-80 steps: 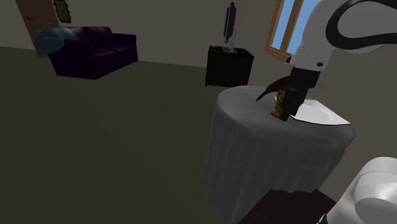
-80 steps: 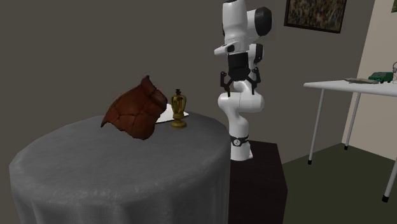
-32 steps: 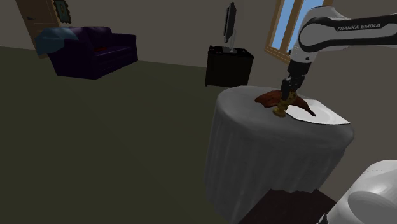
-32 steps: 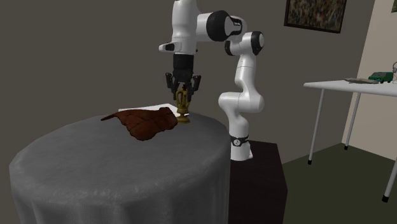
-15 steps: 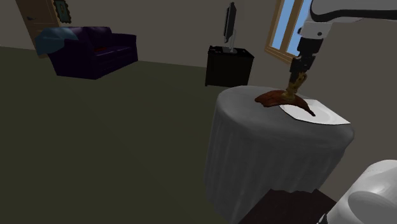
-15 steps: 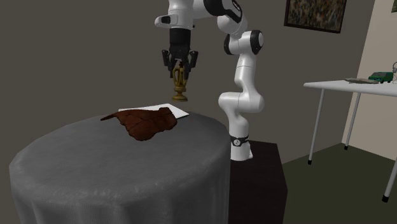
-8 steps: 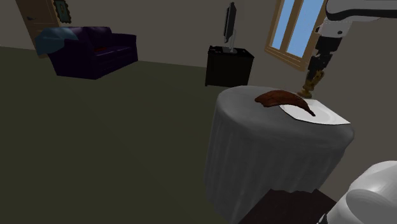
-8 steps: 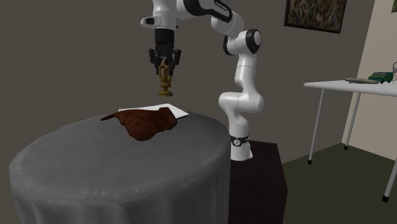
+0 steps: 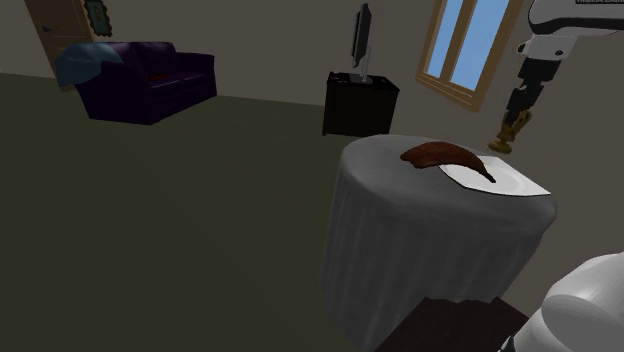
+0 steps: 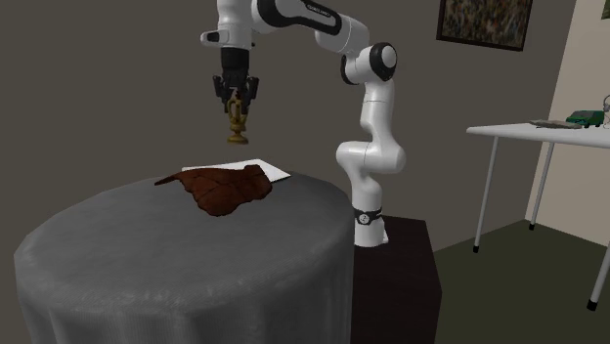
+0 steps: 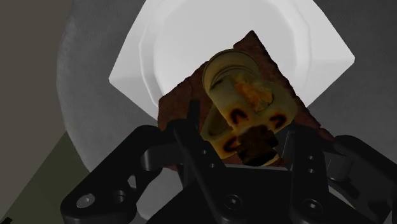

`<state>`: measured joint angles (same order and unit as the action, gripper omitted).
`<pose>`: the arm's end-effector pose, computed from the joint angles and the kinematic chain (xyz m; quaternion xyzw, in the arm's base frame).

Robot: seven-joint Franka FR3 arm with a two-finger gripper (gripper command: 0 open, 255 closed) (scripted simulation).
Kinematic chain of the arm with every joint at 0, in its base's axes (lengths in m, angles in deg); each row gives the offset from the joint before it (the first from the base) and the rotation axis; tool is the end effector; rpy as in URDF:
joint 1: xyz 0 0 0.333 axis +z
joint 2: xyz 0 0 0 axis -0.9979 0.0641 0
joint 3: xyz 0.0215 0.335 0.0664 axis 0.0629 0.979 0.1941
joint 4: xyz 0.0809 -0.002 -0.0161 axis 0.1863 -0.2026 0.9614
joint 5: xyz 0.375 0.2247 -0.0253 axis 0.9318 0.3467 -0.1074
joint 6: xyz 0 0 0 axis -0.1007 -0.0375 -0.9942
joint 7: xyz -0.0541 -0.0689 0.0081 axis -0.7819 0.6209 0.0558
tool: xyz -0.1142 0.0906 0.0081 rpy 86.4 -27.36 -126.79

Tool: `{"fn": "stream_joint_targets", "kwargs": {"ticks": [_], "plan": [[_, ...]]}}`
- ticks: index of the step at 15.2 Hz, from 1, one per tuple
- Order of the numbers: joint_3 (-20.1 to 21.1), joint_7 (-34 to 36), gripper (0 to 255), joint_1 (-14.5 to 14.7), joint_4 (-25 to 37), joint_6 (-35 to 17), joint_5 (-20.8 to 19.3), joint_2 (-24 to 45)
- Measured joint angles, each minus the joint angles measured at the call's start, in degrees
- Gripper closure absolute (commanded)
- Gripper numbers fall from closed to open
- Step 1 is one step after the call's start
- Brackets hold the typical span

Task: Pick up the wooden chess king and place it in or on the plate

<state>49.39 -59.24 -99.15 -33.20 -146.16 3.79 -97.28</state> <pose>0.3261 -0.3854 0.6586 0.9988 -0.0395 0.0063 0.0283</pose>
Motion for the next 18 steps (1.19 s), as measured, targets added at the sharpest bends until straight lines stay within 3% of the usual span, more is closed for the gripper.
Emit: {"fn": "stream_joint_targets", "kwargs": {"ticks": [18], "plan": [[-0.53, 1.50, 255, -0.99, -14.52, -12.41, -1.82, -3.48]]}}
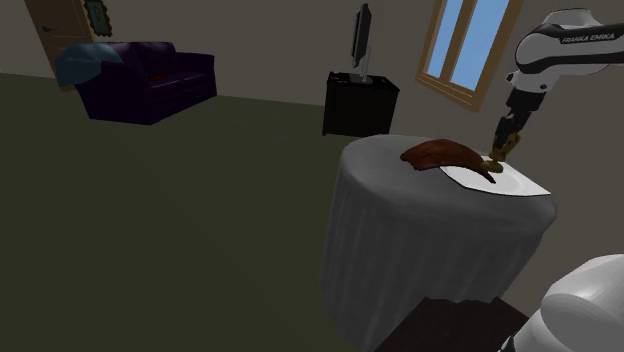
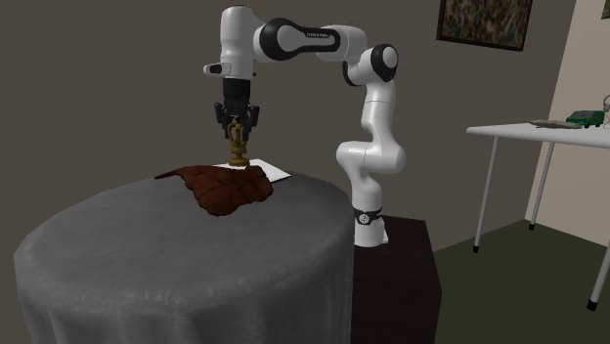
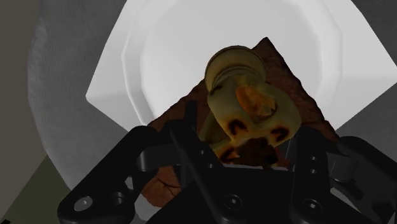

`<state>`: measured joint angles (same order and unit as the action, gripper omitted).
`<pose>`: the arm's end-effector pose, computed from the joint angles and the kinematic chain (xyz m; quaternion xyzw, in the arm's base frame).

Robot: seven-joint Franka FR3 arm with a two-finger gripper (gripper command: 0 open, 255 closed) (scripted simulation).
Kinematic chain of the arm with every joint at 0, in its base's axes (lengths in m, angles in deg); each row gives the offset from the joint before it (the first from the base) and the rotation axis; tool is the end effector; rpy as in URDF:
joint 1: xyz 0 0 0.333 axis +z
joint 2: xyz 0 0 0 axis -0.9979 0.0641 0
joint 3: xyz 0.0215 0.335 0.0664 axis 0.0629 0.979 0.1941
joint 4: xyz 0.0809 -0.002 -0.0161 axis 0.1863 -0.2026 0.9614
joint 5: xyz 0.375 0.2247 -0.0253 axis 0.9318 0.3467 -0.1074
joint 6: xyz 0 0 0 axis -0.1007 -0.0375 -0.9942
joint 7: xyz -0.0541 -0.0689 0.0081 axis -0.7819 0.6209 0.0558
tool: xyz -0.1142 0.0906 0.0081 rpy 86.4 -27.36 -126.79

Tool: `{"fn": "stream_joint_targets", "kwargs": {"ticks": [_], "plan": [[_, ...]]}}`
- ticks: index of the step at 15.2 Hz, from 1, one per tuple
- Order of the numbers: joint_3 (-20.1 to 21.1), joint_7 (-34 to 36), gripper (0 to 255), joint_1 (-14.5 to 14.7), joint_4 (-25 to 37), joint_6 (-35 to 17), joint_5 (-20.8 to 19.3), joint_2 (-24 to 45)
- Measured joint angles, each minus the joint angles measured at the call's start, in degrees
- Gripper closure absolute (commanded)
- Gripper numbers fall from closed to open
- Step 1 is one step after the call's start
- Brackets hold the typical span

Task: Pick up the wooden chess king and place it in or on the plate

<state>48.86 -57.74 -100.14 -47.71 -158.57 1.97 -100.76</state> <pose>0.3233 -0.3867 0.5719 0.9985 -0.0401 0.0145 0.0340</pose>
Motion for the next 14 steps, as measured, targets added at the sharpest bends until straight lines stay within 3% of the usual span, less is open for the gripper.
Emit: {"fn": "stream_joint_targets", "kwargs": {"ticks": [4, 5, 11, 14], "plan": [[-0.03, -0.02, 255, 0.05, 0.07, 0.01, 0.11, 0.24], [0.01, 0.01, 0, 0.04, 0.03, 0.07, 0.08, 0.16], [-0.10, -0.08, 0, 0.05, -0.38, 0.27, 0.10, 0.47], [0.44, -0.13, 0, 0.37, 3.44, 3.73, 0.55, 0.90]]}}
